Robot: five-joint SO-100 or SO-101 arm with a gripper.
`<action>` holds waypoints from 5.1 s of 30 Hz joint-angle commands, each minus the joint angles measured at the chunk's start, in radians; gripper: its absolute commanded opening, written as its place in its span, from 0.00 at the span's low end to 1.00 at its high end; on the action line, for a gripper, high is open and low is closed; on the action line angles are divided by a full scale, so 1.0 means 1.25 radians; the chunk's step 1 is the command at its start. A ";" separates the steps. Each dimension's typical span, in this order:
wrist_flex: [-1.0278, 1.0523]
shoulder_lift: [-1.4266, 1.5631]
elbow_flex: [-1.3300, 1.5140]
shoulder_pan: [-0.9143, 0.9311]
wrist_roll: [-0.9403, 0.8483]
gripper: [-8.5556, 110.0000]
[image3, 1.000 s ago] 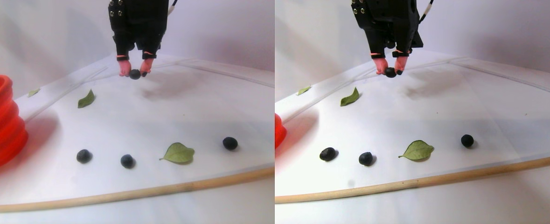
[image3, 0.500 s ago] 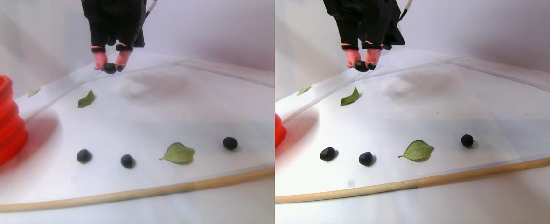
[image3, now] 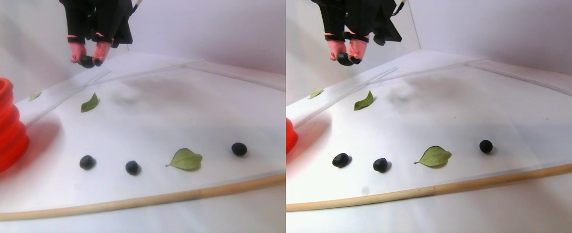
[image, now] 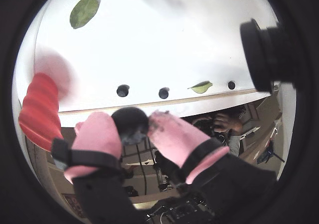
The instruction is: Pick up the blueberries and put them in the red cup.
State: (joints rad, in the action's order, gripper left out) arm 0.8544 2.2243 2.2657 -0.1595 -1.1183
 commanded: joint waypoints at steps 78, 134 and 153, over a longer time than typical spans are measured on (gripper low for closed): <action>-0.285 -0.053 0.136 -0.453 0.326 0.18; -0.080 0.085 0.104 -0.097 0.087 0.21; -0.091 0.016 0.161 0.029 -0.053 0.20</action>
State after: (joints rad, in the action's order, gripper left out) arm 0.7470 2.2411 2.4666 -0.1258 -1.1658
